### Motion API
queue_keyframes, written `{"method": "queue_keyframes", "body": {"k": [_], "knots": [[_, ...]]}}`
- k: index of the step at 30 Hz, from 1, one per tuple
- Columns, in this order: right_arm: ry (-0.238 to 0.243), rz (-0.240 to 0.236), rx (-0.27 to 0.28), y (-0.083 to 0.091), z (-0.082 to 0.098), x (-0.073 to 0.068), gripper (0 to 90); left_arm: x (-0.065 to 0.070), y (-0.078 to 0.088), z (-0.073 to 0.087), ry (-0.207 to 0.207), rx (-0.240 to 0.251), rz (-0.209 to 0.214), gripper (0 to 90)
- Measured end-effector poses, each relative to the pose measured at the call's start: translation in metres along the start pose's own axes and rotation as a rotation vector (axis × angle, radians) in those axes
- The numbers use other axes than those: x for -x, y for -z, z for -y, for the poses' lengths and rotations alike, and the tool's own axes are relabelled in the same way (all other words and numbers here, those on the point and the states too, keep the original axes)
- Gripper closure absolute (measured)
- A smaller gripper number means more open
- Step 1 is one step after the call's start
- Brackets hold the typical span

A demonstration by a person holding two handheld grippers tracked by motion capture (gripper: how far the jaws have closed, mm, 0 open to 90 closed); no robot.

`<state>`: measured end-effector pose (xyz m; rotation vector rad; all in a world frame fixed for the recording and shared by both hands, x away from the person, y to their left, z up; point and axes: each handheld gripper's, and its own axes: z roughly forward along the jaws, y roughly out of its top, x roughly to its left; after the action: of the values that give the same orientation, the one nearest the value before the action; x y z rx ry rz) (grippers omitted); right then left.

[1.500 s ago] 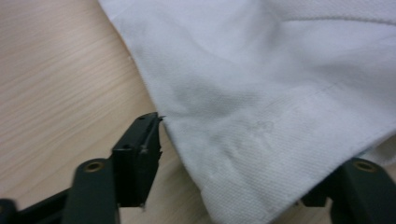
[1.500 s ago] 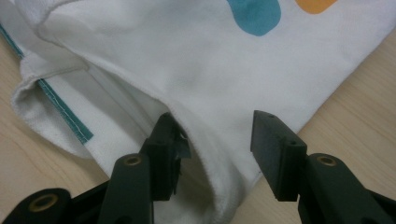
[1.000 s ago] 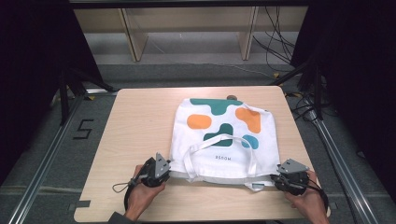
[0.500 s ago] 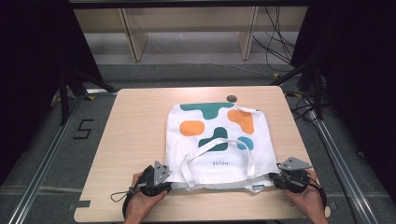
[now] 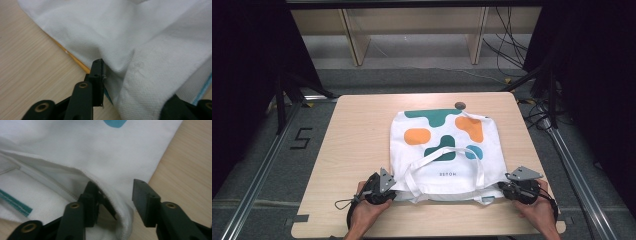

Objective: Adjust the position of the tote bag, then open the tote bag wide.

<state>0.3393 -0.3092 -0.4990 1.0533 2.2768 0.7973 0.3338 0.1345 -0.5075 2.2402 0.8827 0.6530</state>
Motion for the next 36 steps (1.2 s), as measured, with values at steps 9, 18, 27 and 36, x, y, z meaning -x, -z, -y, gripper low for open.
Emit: {"method": "queue_keyframes", "body": {"k": [9, 18, 27, 36], "knots": [[0.050, 0.011, 0.003, 0.006, 0.003, -0.001, 73.5, -0.004, 0.005, -0.002, -0.040, 0.019, 0.013, 81.0], [-0.016, 0.047, 0.122, 0.020, -0.006, 0.000, 79.0, -0.008, 0.019, -0.005, -0.031, 0.084, 0.020, 81.6], [-0.016, 0.089, 0.249, 0.042, -0.020, -0.003, 81.8, -0.018, 0.039, -0.017, -0.001, 0.210, 0.008, 82.9], [0.080, 0.147, 0.359, 0.070, -0.061, 0.005, 83.7, -0.034, 0.069, -0.046, 0.002, 0.315, -0.020, 85.3]]}}
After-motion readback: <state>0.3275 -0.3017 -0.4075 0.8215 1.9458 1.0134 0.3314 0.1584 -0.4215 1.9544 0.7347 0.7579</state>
